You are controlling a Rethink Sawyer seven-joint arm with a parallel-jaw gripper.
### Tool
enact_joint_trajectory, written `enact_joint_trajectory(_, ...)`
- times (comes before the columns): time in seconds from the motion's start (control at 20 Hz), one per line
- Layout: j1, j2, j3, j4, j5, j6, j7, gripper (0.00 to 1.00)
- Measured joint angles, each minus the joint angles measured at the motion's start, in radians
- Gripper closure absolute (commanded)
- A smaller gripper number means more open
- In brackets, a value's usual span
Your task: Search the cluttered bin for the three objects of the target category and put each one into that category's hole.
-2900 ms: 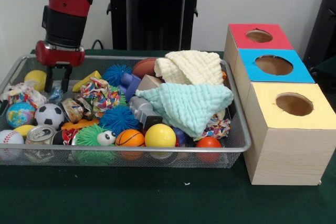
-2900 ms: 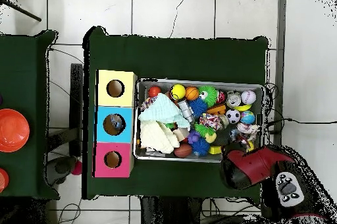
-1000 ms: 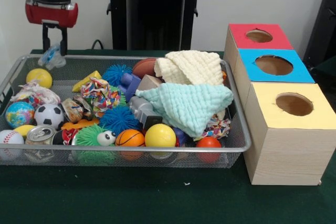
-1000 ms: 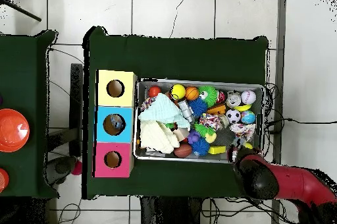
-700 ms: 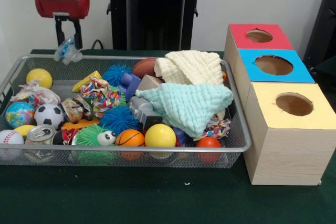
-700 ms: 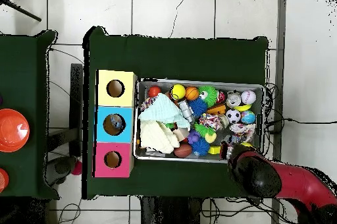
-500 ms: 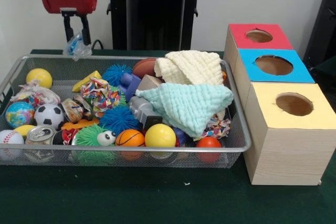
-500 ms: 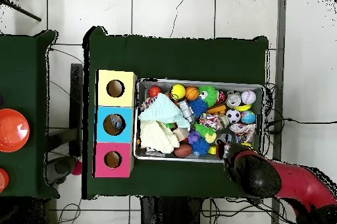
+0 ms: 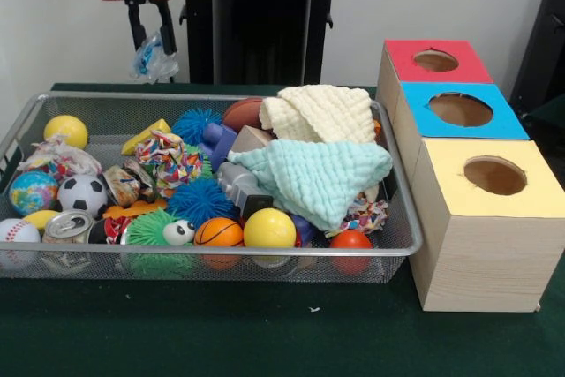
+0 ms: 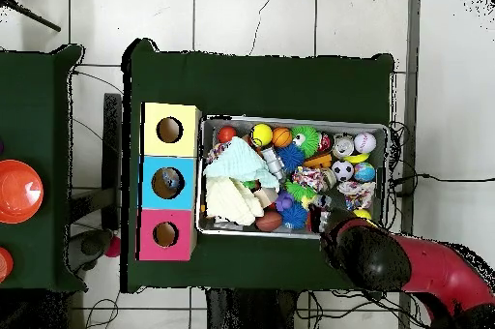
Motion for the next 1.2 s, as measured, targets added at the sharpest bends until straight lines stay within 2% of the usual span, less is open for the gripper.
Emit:
enact_joint_trajectory(0.35,0.016,-0.051,0.022,0.002,0.050,0.043,0.000,1.00)
enact_joint_trajectory(0.7,0.065,-0.096,0.034,0.009,0.122,0.057,0.000,1.00)
enact_joint_trajectory(1.2,0.137,-0.100,0.035,0.057,0.161,0.057,0.000,1.00)
